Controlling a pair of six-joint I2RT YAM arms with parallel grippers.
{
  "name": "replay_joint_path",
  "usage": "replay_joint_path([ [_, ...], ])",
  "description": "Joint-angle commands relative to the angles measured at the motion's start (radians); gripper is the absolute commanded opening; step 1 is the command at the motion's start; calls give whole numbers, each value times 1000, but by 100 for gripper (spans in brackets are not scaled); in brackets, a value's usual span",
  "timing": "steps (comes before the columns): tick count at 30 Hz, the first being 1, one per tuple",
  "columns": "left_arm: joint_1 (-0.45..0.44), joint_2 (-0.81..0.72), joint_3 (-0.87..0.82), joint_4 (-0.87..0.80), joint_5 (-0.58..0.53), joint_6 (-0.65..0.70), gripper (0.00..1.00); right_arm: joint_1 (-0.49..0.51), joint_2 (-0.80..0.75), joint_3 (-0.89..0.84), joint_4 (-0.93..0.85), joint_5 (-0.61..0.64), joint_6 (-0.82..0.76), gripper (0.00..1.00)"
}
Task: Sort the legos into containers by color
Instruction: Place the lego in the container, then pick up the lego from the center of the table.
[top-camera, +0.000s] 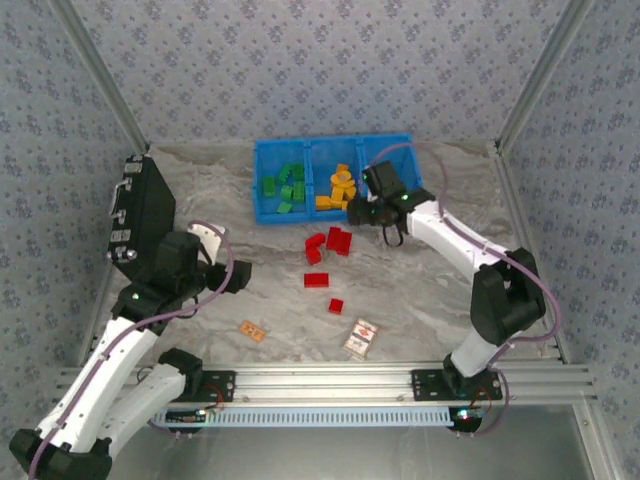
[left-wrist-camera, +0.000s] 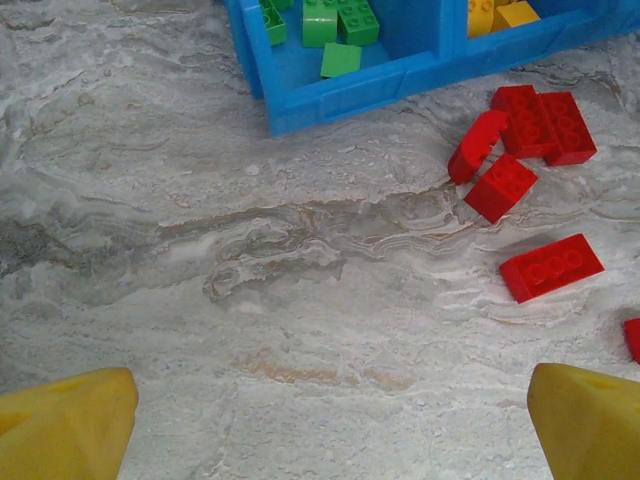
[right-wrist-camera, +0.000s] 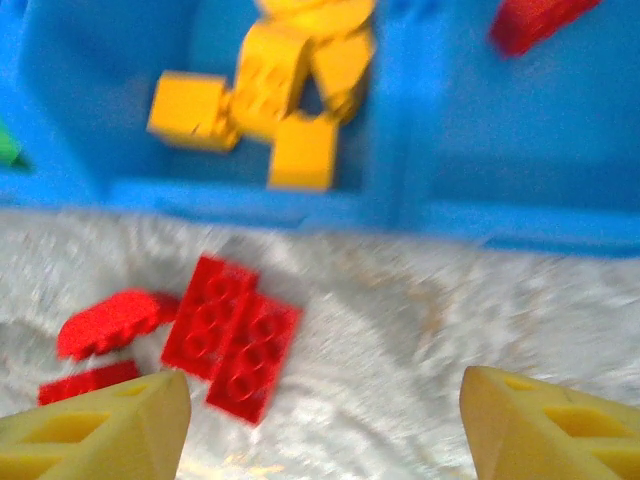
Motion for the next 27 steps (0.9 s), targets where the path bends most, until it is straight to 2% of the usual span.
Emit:
replay_joint_path([
  [1,4,-5,-6,34,35,7,100,87,-17,-74,65,-57,50,83],
  [3,4,-6,-5,35,39,7,100,154,-38,-142,102,-71,15,96],
  [6,4,-5,-10,43,38,5,100,218,-61,-178,144,-114,21,100],
  [12,4,-6,-5,44,45,4,100,298,12,-156,110,-123,135,100],
  [17,4,-12,-3,39,4,7,100,344,81,-139,97,-106,231,100],
  [27,5,-43,-10,52,26,7,100,373,220,-37,-14,-63,426,100],
])
